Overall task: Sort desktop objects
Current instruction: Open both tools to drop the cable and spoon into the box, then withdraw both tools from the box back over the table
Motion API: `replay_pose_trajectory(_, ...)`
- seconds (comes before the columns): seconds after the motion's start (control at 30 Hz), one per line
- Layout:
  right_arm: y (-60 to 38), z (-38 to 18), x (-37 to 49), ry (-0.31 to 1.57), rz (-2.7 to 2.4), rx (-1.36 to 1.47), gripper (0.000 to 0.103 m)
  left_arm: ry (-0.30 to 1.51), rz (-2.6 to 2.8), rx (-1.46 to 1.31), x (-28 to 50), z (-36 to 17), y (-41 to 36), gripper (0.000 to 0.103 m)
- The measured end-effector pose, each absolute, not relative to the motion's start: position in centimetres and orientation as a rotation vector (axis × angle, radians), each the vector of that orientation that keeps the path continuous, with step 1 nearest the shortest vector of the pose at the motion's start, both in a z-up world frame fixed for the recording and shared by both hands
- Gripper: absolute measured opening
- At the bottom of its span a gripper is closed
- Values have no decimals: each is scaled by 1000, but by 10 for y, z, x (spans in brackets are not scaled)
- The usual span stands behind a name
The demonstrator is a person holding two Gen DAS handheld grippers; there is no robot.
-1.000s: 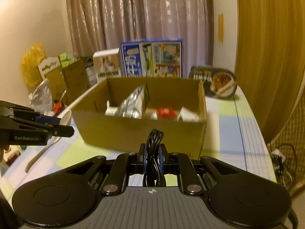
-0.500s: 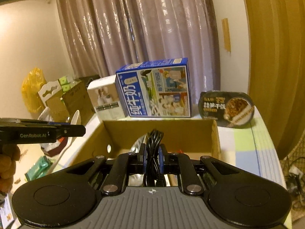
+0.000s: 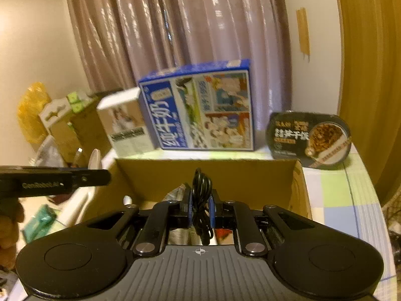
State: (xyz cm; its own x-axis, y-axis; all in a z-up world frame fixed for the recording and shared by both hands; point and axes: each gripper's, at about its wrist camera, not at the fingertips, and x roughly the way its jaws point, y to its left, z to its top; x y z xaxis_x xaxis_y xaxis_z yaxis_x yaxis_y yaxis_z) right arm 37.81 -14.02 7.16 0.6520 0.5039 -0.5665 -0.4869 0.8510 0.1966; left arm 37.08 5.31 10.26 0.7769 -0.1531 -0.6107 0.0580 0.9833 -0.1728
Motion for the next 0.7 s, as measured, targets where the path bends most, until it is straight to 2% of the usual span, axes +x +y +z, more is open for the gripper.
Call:
replay_pose_trajectory(0.07,-143,64,383,676,547,55,35,680,-107,-169,372,97,58,42)
replay_pose_trajectory(0.1,-147,62,384,673,541,72,54,678,-104,-171,371,94,60,42)
replay_pose_trajectory(0.13,-150,61,383,664,537,85,61,677,-100,-171,370,93,63,42)
replay_pose_trajectory(0.27,-161,58,380,659,519,92,61,674,-94,-204,358,88,74,44)
replay_pose_trajectory(0.4,-174,58,368,656,506,123,65,664,-85,-217,334,86,79,53)
replay_pose_trajectory(0.53,-185,61,343,651,500,150,79,661,-75,-238,301,88,78,54)
replay_pose_trajectory(0.67,-197,65,306,648,495,182,89,653,-44,-223,261,92,67,72)
replay_pose_trajectory(0.7,-199,65,295,647,492,183,92,652,-41,-228,249,93,63,80)
